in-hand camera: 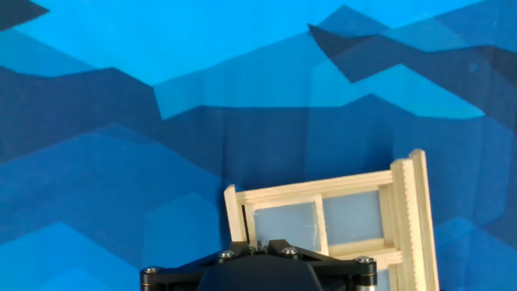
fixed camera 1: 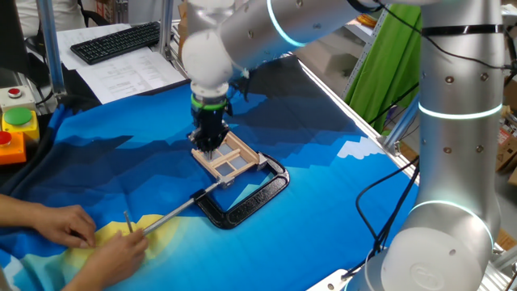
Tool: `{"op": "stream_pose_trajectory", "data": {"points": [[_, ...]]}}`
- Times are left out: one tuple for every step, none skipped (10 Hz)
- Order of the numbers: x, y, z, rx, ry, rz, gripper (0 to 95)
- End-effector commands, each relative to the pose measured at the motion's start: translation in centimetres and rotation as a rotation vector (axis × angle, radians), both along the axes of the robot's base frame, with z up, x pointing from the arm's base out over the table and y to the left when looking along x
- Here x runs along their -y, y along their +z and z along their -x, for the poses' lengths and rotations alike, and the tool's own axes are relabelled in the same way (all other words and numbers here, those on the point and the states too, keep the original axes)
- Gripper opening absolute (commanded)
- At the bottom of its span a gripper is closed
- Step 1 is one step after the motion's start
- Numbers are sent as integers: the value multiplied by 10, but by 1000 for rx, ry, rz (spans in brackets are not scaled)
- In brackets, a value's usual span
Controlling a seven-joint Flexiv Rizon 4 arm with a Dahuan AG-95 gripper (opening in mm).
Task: Close a sliding window
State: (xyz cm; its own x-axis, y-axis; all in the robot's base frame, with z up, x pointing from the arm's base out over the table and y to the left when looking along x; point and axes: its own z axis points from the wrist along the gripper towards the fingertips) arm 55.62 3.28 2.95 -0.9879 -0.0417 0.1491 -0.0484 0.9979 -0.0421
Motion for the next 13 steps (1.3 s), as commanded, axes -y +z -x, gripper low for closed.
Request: {"op": "stream_pose_trajectory", "data": {"points": [[3, 6, -1, -71, -14, -12, 0], [10, 15, 0, -98, -130, -115, 0], [17, 25, 2, -107, -200, -165, 0], [27, 38, 6, -117, -218, -163, 0], [34, 49, 10, -126, -220, -162, 0], [41, 59, 15, -137, -226, -157, 0], [47, 67, 20, -147, -231, -145, 0], [50, 73, 25, -155, -239, -129, 0], [53, 79, 29, -167, -261, -128, 0], [55, 82, 31, -170, -262, -125, 0], [56, 84, 34, -164, -267, -120, 0], [57, 86, 36, -161, -275, -109, 0], [58, 88, 38, -166, -290, -98, 0]]}}
